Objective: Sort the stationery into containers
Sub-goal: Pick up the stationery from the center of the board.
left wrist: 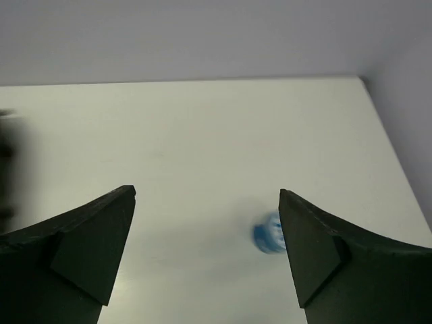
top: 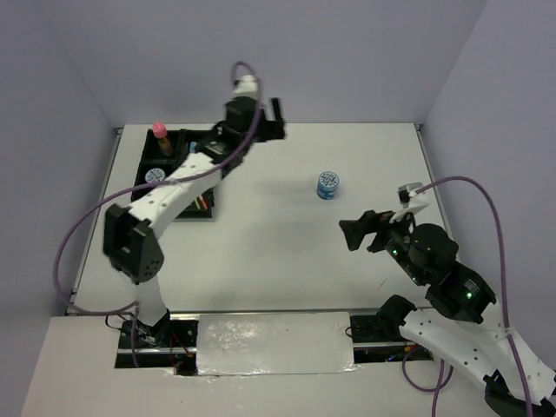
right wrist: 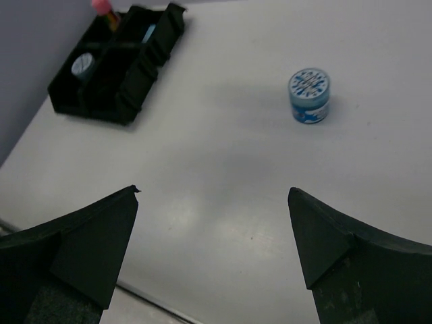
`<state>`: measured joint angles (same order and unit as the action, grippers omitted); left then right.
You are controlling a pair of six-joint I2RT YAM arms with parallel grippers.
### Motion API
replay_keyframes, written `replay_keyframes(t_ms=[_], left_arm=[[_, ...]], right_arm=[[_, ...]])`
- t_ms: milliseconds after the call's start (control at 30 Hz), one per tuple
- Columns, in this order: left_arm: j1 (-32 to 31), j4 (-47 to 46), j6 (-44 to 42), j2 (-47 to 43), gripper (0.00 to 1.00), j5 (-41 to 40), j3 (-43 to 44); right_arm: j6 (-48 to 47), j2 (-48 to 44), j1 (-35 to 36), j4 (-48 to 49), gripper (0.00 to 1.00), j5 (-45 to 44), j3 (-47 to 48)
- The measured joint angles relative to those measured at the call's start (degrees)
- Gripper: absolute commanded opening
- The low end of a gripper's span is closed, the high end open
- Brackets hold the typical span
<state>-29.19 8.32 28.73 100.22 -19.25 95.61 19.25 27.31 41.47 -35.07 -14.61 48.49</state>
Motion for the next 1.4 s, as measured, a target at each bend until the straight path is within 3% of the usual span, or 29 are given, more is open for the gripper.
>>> replay_keyframes(t_ms=[167, 433, 1067, 1133, 1200, 1233, 1267, 1300, 1400], left_arm=[[-12.15, -1.29, -7.74, 16.15, 0.99, 8.13, 11.19], [-13.49, 2.38, -14.16, 36.15, 0.99, 15.37, 22.18], [-14.69, 0.63, -15.26, 40.11, 0.97, 17.92, 26.67], [-14.88, 1.09, -15.15, 41.11, 0.91, 17.70, 26.67], [-14.91, 1.73, -14.91, 41.88, 0.77, 17.40, 26.64], [-14.93, 1.75, -14.97, 42.21, 0.67, 16.96, 26.64], [-14.95, 1.46, -14.99, 42.25, 0.38, 16.96, 26.67], [-14.95, 1.57, -15.19, 42.25, 0.25, 16.61, 26.67], [-14.95, 1.49, -14.93, 42.25, 0.02, 16.00, 26.62]], right_arm=[[4.20, -2.12, 0.00, -3.89, 1.00, -9.16, 4.98], [4.90, -5.70, 0.00, -8.81, 1.00, -10.97, 5.64], [1.05, -5.40, 0.00, -8.15, 1.00, -3.17, 2.51], [0.85, -5.40, 0.00, -8.09, 1.00, -3.10, 2.51], [0.81, -5.46, 0.00, -8.02, 1.00, -3.10, 2.49], [0.81, -5.51, 0.00, -8.00, 1.00, -3.06, 2.47], [0.79, -5.62, 0.00, -7.98, 1.00, -2.97, 2.47], [0.79, -5.70, 0.00, -7.96, 1.00, -2.97, 2.47], [0.63, -5.97, 0.00, -7.85, 1.00, -2.95, 2.47]])
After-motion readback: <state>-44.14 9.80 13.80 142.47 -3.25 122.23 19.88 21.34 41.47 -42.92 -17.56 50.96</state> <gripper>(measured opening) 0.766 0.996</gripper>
